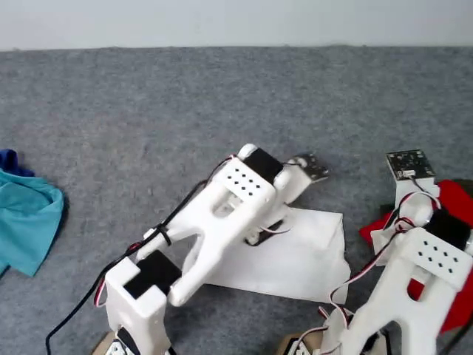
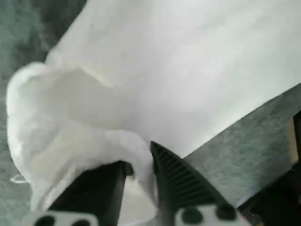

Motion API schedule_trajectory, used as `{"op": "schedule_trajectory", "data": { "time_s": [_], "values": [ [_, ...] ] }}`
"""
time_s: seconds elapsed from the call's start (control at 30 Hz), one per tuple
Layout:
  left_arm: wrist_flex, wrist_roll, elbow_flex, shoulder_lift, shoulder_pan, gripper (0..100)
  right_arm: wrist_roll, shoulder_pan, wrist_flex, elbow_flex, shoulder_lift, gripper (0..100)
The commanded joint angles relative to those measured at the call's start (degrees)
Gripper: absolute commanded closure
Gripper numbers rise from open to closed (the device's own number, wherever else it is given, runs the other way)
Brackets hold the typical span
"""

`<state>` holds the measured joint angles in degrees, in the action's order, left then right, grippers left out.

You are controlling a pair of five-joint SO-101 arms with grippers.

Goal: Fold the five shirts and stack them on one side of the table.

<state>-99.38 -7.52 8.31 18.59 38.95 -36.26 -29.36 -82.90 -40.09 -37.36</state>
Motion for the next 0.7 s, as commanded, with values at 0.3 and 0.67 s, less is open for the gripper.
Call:
{"op": "schedule_trajectory", "data": {
  "time_s": [0.3, 0.67],
  "values": [
    [-1.0, 2.5, 18.9, 10.4, 4.5, 88, -0.2, -5.6, 0.2, 3.7, -1.5, 80.9],
    [-1.2, 3.7, 24.7, 12.3, -3.8, 88, -0.6, -9.3, -0.1, 2.3, -0.9, 80.9]
  ]
}}
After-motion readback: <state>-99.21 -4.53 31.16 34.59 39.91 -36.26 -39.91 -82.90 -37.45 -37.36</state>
